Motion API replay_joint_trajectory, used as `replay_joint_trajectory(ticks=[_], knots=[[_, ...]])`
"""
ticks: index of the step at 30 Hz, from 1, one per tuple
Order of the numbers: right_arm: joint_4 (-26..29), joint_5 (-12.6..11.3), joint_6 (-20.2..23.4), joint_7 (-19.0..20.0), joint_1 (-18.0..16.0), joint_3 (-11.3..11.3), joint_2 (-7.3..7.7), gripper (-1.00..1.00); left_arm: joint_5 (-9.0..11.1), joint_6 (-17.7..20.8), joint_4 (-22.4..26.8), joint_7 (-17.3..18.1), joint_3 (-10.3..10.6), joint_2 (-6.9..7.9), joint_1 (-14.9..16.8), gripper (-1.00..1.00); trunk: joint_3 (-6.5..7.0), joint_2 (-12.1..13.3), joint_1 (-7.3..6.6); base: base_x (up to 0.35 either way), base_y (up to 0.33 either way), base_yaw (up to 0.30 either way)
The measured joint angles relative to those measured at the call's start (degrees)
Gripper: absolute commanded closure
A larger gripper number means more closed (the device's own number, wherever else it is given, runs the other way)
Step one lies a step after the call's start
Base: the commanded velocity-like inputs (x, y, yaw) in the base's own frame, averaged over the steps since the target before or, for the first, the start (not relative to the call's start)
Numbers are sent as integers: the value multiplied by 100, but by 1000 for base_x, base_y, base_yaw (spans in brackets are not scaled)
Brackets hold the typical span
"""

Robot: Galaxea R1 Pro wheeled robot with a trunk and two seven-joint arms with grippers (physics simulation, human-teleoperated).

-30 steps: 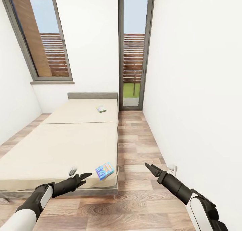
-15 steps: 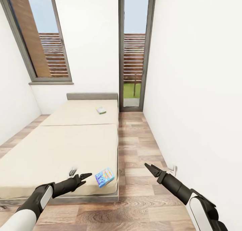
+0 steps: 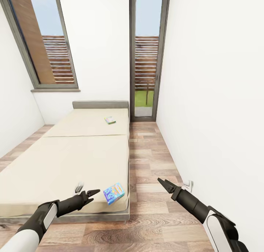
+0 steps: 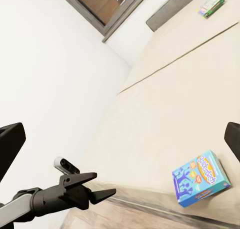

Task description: Put all the toys in the child's room - the three board games (two on the bed and one on the table), the two jigsaw puzzles on the table, and the tennis ball on the table - inside the toy box on the table in the child's room.

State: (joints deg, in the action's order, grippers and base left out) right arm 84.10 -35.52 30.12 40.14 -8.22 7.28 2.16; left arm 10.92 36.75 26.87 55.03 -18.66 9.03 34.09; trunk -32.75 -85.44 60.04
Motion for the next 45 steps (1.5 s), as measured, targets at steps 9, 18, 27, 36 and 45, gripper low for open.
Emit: replay_joint_trajectory(ticks=[9, 18, 27, 36, 45], knots=[[0, 5, 1, 1, 0, 0, -3, -100, 11, -14, -421, 14, -224, 35, -3, -100, -162, -361, 198, 0, 0, 0], [0, -9, -3, 7, 0, 5, 0, -100, 13, -15, -547, 15, -621, 95, -3, -100, -323, -722, 395, 0, 0, 0], [0, 21, 10, -5, 0, 3, -5, -100, -5, -20, -557, 15, -671, 109, -3, -100, -485, -1083, 593, 0, 0, 0], [0, -4, -5, 20, 0, 12, 3, -100, -12, -23, -557, 10, -673, 109, -3, -100, -647, -1444, 791, 0, 0, 0], [0, 0, -7, 33, 0, 14, 3, -100, -33, -41, -557, -51, -645, 88, -3, -100, -808, -1805, 989, 0, 0, 0]])
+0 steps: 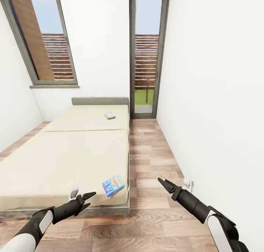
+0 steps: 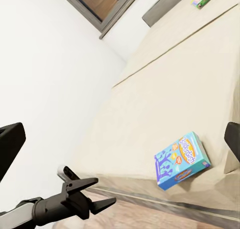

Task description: Put all the toys in the child's room - the three board games (two on the bed and one on the table), the two jigsaw puzzles on the table, and the tennis ball on the table - inside the toy box on the table in the child's room.

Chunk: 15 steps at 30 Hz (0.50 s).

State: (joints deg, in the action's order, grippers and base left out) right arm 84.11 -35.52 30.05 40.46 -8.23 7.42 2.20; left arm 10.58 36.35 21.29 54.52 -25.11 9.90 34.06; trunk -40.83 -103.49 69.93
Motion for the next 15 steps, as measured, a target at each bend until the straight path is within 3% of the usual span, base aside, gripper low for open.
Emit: replay_joint_trajectory(ticks=[15], knots=[[0, 23, -7, 4, 0, -8, -8, -100, -8, -458, 0, -35, 24, -31, 0, -100, -269, -602, 329, 0, 0, 0]])
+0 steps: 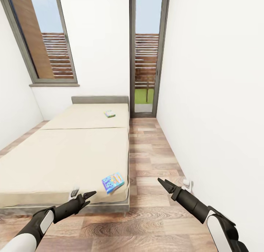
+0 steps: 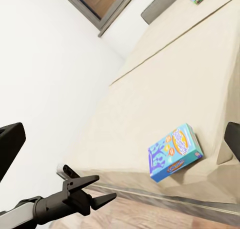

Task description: Put all the toys in the child's room - the three board games (two on the bed and one on the table), the two jigsaw puzzles on the table, and the tennis ball on the table - inside the toy box on the table in the child's room.

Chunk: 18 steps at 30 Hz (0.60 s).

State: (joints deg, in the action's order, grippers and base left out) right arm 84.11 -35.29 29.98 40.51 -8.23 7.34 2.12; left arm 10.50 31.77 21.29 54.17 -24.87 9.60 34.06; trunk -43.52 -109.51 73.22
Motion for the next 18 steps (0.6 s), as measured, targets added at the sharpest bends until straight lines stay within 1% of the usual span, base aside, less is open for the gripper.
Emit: replay_joint_trajectory(ticks=[1, 14, 18], knots=[[0, -1, 0, -2, 0, 0, 0, -100, 0, -6, 0, 2, -1, 0, 0, -100, -18, -40, 22, 0, 0, 0], [0, 1, -2, 4, 0, 0, 0, -100, -12, -37, 0, 26, -8, -6, 0, -100, -18, -42, 22, 7, -2, 0], [1, 6, -2, 10, 0, 0, -1, -100, -14, -32, -1, 21, -8, -8, 0, -100, -18, -42, 21, 127, -124, 0]])
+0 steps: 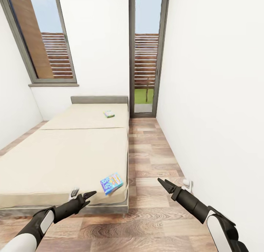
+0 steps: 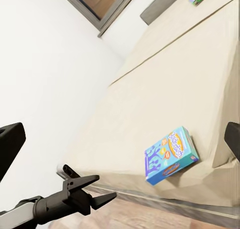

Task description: Put all the toys in the child's room - the three board games (two on the bed and one on the table), the two jigsaw puzzles on the table, and the tennis ball on the table - inside the toy box on the table in the child's room.

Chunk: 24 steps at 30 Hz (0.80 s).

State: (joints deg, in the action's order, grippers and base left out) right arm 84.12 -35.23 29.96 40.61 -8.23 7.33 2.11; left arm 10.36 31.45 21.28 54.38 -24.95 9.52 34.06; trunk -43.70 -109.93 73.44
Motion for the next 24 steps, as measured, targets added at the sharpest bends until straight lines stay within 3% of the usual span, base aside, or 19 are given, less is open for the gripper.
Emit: replay_joint_trajectory(ticks=[24], knots=[[-1, 4, 0, 8, 0, 0, 2, -100, 12, -10, 1, 66, -1, 4, 0, -100, 0, 0, 2, 28, -31, 0]])
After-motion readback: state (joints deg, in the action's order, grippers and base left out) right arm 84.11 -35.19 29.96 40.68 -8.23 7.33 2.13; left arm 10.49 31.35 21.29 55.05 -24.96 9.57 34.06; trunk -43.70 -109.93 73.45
